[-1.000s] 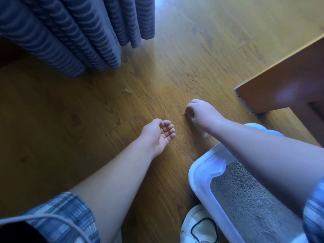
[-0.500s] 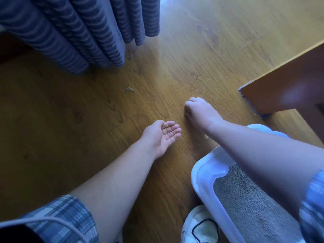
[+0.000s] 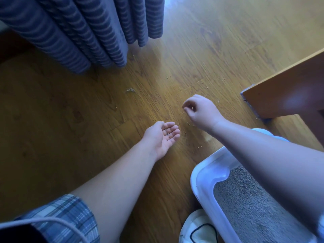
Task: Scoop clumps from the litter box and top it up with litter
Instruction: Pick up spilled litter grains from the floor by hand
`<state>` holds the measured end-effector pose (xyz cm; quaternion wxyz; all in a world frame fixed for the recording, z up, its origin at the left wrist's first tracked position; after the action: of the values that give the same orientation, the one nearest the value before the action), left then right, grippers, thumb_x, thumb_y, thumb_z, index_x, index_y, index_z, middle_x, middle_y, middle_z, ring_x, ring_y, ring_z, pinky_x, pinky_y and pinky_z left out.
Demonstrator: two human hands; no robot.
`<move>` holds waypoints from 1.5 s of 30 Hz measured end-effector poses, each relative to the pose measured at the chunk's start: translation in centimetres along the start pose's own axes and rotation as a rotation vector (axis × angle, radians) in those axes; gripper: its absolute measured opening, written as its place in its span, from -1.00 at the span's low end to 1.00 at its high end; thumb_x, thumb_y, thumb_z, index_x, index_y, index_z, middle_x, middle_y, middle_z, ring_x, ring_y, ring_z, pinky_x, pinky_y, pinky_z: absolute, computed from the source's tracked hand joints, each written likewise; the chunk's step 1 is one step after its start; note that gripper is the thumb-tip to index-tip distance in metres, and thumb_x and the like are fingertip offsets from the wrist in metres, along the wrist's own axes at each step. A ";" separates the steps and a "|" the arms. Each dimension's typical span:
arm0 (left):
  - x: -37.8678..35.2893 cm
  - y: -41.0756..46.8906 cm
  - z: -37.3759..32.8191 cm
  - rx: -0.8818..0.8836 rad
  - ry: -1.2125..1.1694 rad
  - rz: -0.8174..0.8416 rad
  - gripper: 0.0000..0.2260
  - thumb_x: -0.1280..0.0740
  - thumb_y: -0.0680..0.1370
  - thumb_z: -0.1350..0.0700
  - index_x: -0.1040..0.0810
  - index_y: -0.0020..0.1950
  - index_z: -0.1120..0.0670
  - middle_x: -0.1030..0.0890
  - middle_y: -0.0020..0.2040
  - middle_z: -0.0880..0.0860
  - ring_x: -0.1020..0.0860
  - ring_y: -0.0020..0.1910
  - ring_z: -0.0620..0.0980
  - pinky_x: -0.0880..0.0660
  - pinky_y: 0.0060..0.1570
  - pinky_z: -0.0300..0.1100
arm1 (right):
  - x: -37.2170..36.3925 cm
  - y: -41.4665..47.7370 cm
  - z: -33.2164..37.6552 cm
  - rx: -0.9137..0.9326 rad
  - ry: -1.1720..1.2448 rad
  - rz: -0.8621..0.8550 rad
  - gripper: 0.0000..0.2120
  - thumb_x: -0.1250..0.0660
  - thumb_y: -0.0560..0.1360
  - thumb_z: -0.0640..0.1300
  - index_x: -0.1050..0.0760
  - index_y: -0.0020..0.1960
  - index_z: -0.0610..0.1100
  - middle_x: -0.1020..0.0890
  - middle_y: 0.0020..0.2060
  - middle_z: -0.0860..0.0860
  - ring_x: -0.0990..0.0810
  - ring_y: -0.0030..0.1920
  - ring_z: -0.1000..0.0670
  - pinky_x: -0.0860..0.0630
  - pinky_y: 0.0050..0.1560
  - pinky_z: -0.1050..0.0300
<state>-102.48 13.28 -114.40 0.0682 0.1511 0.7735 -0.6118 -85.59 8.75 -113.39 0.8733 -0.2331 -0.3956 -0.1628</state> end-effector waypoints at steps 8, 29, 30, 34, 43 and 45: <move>1.2 -0.3 -0.9 -0.014 0.011 -0.025 -0.69 -0.07 0.66 0.16 -0.56 0.13 0.27 -0.62 0.05 0.23 -0.63 0.02 0.12 -0.62 0.04 -0.02 | -2.1 2.7 0.5 -0.079 -0.097 0.058 -0.96 -0.33 0.55 -0.15 -0.56 -0.04 -0.04 -0.46 -0.07 0.06 -0.53 0.02 -0.05 -0.47 0.06 0.06; 0.0 0.1 -0.3 0.004 0.022 0.000 -0.70 -0.06 0.66 0.14 -0.54 0.02 0.26 -0.58 -0.11 0.17 -0.59 -0.16 0.08 -0.59 -0.11 -0.09 | 1.7 -1.4 0.8 0.015 -0.115 0.315 -0.88 -0.34 0.52 -0.16 -0.66 -0.07 -0.03 -0.62 -0.16 0.11 -0.60 -0.04 0.02 -0.47 0.00 0.14; 0.1 0.1 -0.4 -0.008 0.029 -0.015 -0.71 -0.06 0.65 0.16 -0.54 0.00 0.25 -0.57 -0.12 0.17 -0.58 -0.16 0.07 -0.58 -0.12 -0.10 | 1.7 -1.6 0.2 -0.026 -0.253 0.415 -0.90 -0.34 0.53 -0.12 -0.65 -0.06 -0.06 -0.65 -0.14 0.05 -0.62 -0.02 -0.05 -0.48 -0.01 0.13; 0.4 0.0 -0.6 -0.031 0.049 -0.056 -0.73 -0.05 0.63 0.19 -0.51 -0.08 0.21 -0.52 -0.16 0.14 -0.53 -0.20 0.04 -0.52 -0.12 -0.14 | 0.4 -3.8 0.0 -0.150 -0.747 0.776 -0.70 -0.38 0.48 0.08 -0.62 -0.15 -0.17 -0.59 -0.33 -0.02 -0.59 -0.25 -0.13 -0.57 -0.15 0.09; 1.1 -0.4 -0.8 -0.045 0.102 -0.058 -0.74 -0.05 0.63 0.20 -0.53 -0.01 0.23 -0.54 -0.13 0.14 -0.55 -0.15 0.05 -0.55 0.01 -0.09 | -1.7 -5.9 0.1 -0.240 -0.798 0.795 -0.62 -0.37 0.49 0.19 -0.42 -0.27 -0.09 -0.48 -0.31 0.04 -0.53 -0.22 -0.10 -0.40 -0.30 0.16; 1.4 -0.5 -1.0 -0.052 0.104 -0.063 -0.73 -0.05 0.63 0.20 -0.53 0.01 0.23 -0.55 -0.12 0.14 -0.55 -0.14 0.06 -0.56 0.04 -0.08 | -1.9 -5.8 0.2 -0.231 -0.794 0.769 -0.71 -0.34 0.53 0.12 -0.50 -0.15 -0.10 -0.47 -0.30 0.04 -0.53 -0.19 -0.10 -0.33 -0.38 0.17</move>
<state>-103.85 14.32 -114.11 0.0127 0.1564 0.7959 -0.5847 -89.59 4.14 -113.10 0.6228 -0.4980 -0.5599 0.2251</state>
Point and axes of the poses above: each hand's wrist, its own y-axis towards the middle knuckle, its own x-axis out of the back of the hand, z = x × y, the point moved 3 cm from there along y, towards the middle knuckle
